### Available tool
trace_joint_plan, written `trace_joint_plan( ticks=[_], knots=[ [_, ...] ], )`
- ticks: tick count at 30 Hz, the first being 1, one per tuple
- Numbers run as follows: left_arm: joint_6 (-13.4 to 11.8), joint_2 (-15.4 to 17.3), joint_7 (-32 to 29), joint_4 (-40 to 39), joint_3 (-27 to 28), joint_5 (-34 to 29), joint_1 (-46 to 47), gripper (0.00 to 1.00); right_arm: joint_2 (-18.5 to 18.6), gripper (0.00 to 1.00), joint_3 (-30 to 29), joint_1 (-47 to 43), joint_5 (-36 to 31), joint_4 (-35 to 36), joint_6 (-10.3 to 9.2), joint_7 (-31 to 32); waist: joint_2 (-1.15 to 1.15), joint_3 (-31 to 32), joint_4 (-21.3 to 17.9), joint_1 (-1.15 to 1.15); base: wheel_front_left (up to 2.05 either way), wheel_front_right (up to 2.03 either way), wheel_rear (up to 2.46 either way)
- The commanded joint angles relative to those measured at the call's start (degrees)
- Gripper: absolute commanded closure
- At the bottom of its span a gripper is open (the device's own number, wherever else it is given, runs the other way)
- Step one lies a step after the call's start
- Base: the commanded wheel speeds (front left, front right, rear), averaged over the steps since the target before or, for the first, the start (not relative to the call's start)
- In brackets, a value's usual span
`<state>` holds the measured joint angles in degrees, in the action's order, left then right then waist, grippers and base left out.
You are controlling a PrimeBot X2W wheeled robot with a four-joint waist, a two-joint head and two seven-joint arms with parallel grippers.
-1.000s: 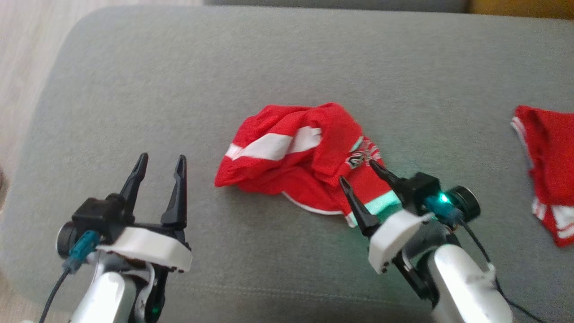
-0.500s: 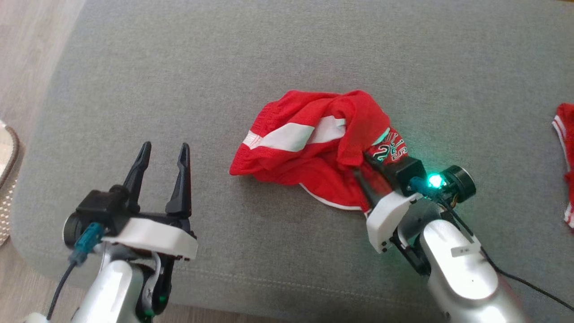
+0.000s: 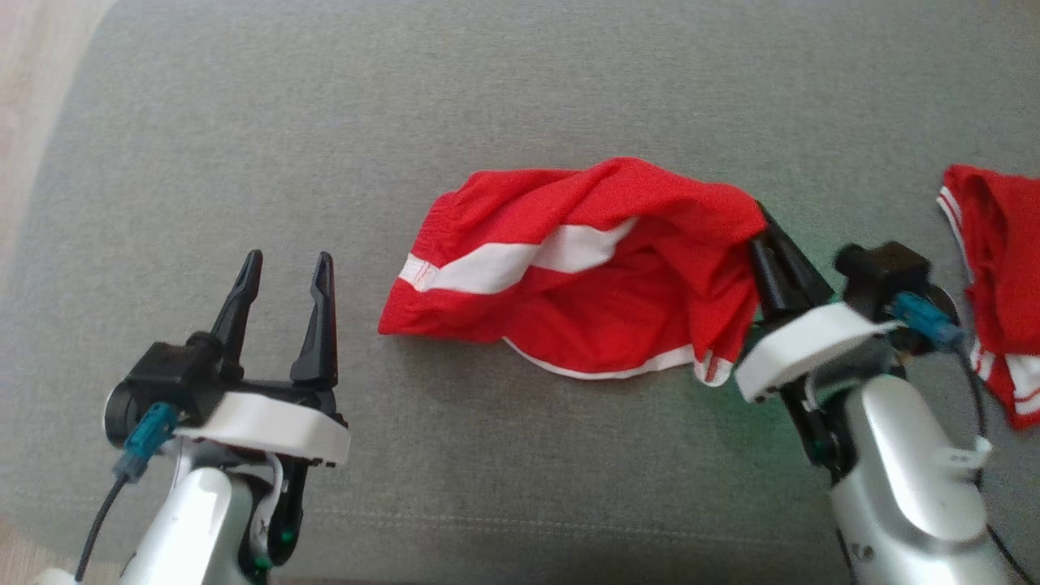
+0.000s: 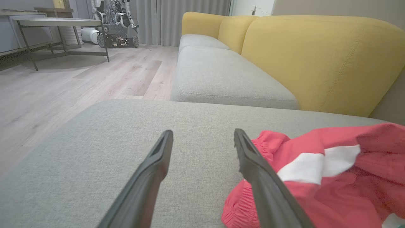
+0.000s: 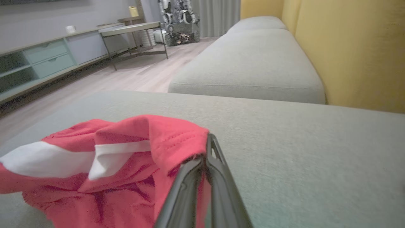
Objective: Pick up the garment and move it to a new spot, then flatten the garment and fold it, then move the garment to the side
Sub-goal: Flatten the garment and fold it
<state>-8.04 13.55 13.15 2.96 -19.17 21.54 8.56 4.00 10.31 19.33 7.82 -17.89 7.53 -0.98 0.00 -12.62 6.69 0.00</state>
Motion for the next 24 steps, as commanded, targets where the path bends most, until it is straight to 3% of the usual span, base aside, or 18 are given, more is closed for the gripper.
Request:
trace_joint_plan(
  ticks=[1, 7, 12, 13, 14, 15, 24],
  knots=[
    [-0.1, 1.5, 0.4, -2.1, 2.6, 0.2, 2.1, 0.0, -1.0, 1.0, 0.2, -0.6, 1.0, 2.5, -0.04, 0.3, 0.0, -0.1, -0.7, 0.0, 0.0, 0.0, 0.0],
    [-0.2, 2.1, 0.0, -2.8, 2.4, 0.1, 2.3, 0.0, -1.1, 1.0, -5.2, -3.5, 5.5, 4.3, -0.04, 3.8, 0.0, -0.9, -1.6, 0.0, 0.0, 0.0, 0.0],
    [-0.5, 2.5, -0.1, -3.1, 2.5, 0.1, 2.5, 0.0, -1.1, 1.0, -9.5, -4.1, 9.7, 1.2, -0.04, 5.3, 0.0, -1.5, -2.1, 0.0, 0.0, 0.0, 0.0],
    [-0.6, 2.5, 0.0, -3.2, 2.6, 0.2, 2.4, 0.0, -1.1, 0.91, -9.6, -4.0, 10.0, 0.6, -0.04, 5.3, 0.0, -1.5, -2.2, 0.0, 0.0, 0.0, 0.0],
    [-0.7, 2.6, 0.0, -3.2, 2.7, 0.2, 2.4, 0.0, -1.1, 0.55, -9.6, -3.8, 10.1, 0.2, -0.04, 5.0, 0.0, -1.5, -2.4, 0.0, 0.0, 0.0, 0.0],
    [-0.8, 2.6, 0.0, -3.2, 2.8, 0.2, 2.3, 0.0, -1.1, 0.0, -9.5, -3.6, 10.3, -0.1, -0.04, 4.7, 0.0, -1.4, -2.6, 0.0, 0.0, 0.0, 0.0],
    [-2.0, 2.9, 0.2, -3.3, 3.4, 0.6, 0.3, 0.0, -1.1, 0.0, -8.2, -5.8, 8.2, 3.3, -0.04, 2.5, 0.0, 0.9, -4.4, 0.0, 0.0, 0.0, 0.0]
  ],
)
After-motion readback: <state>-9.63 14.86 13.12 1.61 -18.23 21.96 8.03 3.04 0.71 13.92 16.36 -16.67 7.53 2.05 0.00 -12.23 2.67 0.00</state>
